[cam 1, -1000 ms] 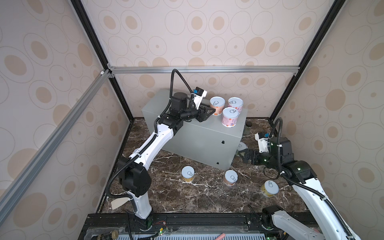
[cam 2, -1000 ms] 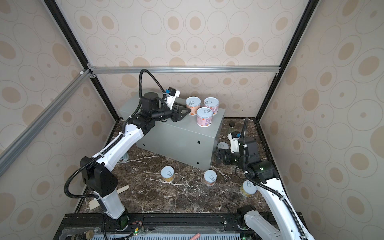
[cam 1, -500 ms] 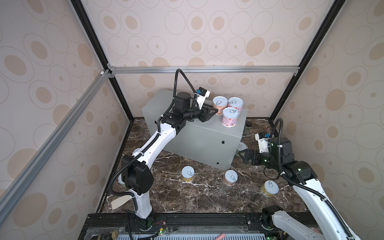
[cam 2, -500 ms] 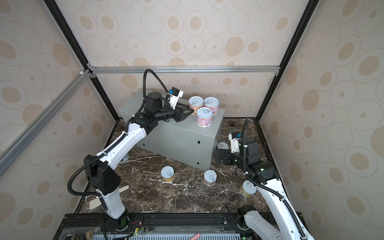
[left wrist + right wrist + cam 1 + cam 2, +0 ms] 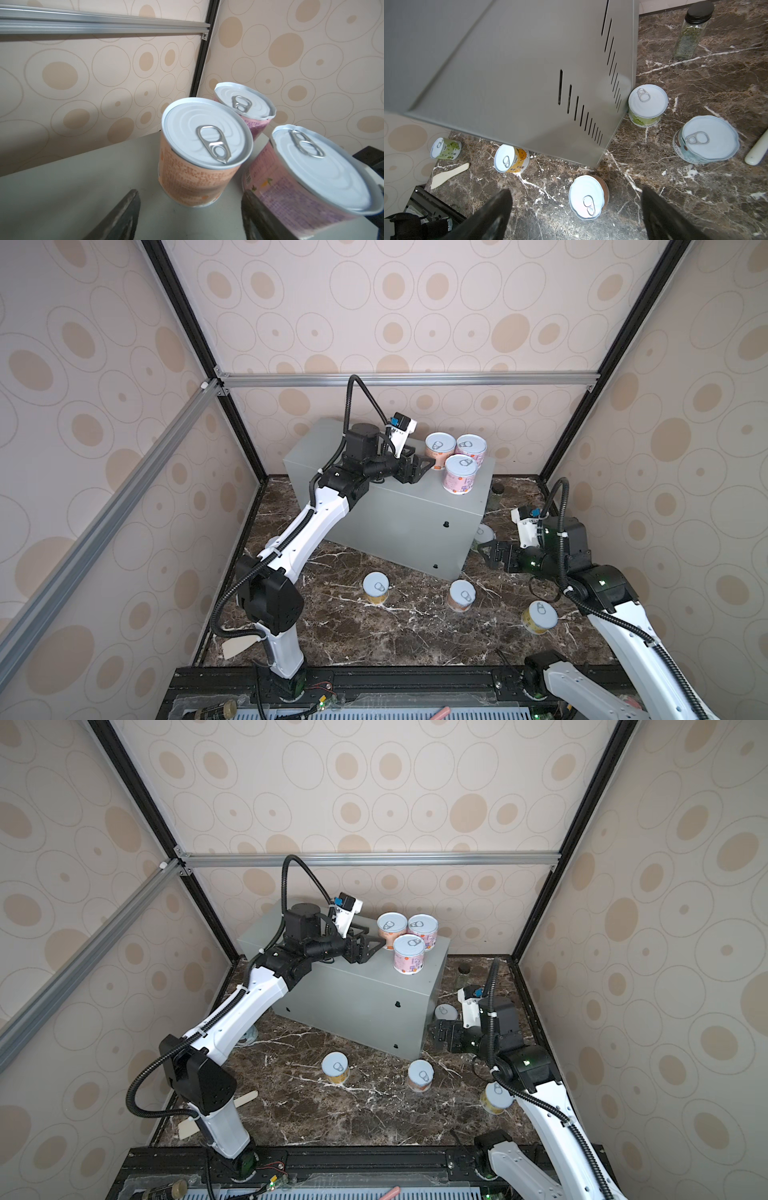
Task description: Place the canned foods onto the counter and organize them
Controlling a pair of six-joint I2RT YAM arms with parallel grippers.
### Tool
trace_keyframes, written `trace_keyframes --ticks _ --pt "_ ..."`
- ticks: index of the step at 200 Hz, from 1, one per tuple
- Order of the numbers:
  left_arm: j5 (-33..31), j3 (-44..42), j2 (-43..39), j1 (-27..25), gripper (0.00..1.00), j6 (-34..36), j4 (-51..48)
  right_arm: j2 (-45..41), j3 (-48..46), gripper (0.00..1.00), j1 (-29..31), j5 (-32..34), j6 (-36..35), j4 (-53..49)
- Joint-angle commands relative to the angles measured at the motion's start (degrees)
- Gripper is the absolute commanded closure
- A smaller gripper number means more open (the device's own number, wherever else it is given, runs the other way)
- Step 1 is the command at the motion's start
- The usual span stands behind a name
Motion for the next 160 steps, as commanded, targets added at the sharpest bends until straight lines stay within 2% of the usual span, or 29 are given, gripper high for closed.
trace_keyframes --ticks 1,33,58,84,98,160 --pt "-2.4 2.34 -4.65 -0.2 0.18 2.23 -2.21 -1.77 1.79 0.01 0.29 -0.77 0.86 -2.52" --pt "-3.01 -0.75 -10.15 -0.22 0.09 1.65 -2.74 -3.49 3.27 0.01 0.29 -1.76 1.66 -5.36" --pt "-3.72 -6.48 -16.31 -0.16 0.01 1.51 -2.78 -4.62 4.02 0.01 0.3 -3.48 2.44 -7.37" --pt "-4.63 -13.17 -23.84 -0.45 0.01 1.26 -3.29 -4.96 5.39 0.01 0.31 -4.78 2.7 -10.35" --pt "-7.82 -17.2 -27.95 -0.83 0.01 1.4 -4.08 -5.7 5.23 0.01 0.29 -5.82 3.28 -11.16" --pt "-14.23 -35.43 -43.54 -4.43 0.01 -0.54 -5.22 -11.15 -0.24 0.01 0.33 -9.15 7.18 -12.46"
